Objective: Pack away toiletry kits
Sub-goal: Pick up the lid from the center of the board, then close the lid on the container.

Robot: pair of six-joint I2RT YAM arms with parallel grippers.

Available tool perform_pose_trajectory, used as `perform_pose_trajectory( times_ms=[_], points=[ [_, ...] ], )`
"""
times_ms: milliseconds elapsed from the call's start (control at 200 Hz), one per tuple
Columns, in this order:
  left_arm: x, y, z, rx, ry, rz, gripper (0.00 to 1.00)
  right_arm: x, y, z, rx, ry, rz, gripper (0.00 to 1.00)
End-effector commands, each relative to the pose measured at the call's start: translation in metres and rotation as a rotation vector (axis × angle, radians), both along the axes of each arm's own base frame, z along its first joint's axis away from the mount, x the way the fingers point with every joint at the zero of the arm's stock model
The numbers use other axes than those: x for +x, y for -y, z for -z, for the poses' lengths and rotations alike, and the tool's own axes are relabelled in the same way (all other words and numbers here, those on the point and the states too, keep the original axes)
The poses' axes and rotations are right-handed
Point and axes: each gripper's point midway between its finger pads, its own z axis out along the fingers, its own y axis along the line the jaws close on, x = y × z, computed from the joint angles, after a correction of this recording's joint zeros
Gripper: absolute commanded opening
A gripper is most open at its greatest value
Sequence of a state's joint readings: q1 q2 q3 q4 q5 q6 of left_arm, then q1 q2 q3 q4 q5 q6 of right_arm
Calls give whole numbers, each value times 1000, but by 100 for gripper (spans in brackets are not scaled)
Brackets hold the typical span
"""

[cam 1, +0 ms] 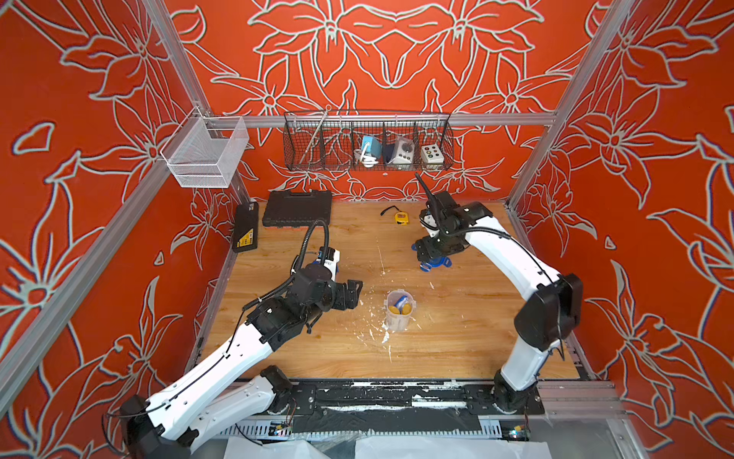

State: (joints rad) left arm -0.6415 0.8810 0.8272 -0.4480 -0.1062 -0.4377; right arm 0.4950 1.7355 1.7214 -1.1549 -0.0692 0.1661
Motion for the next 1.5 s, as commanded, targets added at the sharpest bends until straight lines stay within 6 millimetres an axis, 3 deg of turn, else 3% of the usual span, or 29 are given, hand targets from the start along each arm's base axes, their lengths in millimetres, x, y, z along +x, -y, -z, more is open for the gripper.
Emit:
perform_pose_trajectory(
  times_ms=[0, 170, 340, 846, 1496],
  points=[
    [-2, -10, 0, 39, -2, -13, 86, -58, -2, -18, 14, -100, -59, 65],
    [-1, -30, 5, 107, -13, -83, 86, -103, -13, -39, 63, -112, -70, 65],
    [-6, -27, 7, 46, -27, -74, 86, -121, -37, -31, 59, -125, -136, 65],
    [-28, -36, 12, -20, -50, -87, 86, -120, -78, -13, 33, -76, -356, 65],
    [-30, -38, 8, -35, -45, -96, 86, -130, -89, 29, -82, -112, -410, 65]
  ],
)
